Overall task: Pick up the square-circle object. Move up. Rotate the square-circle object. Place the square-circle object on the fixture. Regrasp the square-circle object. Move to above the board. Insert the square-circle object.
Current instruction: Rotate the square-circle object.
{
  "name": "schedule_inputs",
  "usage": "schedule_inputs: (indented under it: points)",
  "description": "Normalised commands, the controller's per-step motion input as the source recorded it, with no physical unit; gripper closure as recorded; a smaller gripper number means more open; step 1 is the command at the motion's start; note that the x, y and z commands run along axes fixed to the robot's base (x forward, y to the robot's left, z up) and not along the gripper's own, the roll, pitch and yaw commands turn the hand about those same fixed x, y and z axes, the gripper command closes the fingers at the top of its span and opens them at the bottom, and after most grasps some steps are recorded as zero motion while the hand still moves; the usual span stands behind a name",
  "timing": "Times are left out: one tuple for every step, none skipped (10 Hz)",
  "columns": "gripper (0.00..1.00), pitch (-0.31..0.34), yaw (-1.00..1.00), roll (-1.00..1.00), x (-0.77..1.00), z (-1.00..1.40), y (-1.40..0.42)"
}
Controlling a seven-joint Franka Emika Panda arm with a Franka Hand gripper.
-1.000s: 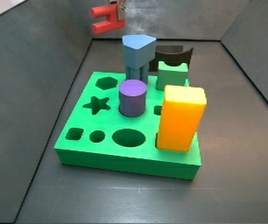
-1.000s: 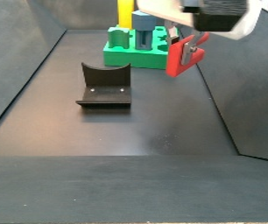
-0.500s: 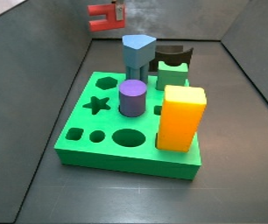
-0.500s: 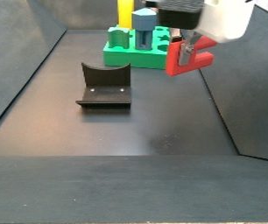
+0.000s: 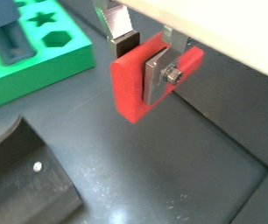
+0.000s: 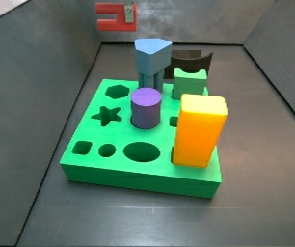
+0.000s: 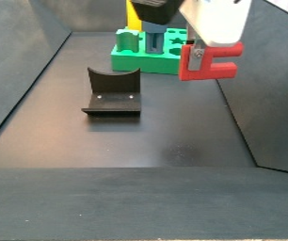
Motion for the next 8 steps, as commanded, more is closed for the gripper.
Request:
schedule_inputs:
  points:
    - [1.0,0.0,-1.0,0.0,0.0,-0.01,0.01]
    - [1.0,0.0,-1.0,0.0,0.0,-0.01,0.01]
    - [1.0,0.0,-1.0,0.0,0.0,-0.01,0.01]
    - [1.0,0.0,-1.0,0.0,0.0,-0.01,0.01]
    - [1.0,0.0,-1.0,0.0,0.0,-0.01,0.01]
    - [1.0,0.0,-1.0,0.0,0.0,-0.01,0.01]
    - [1.0,0.0,-1.0,0.0,0.0,-0.01,0.01]
    - [1.0,0.0,-1.0,0.0,0.0,-0.01,0.01]
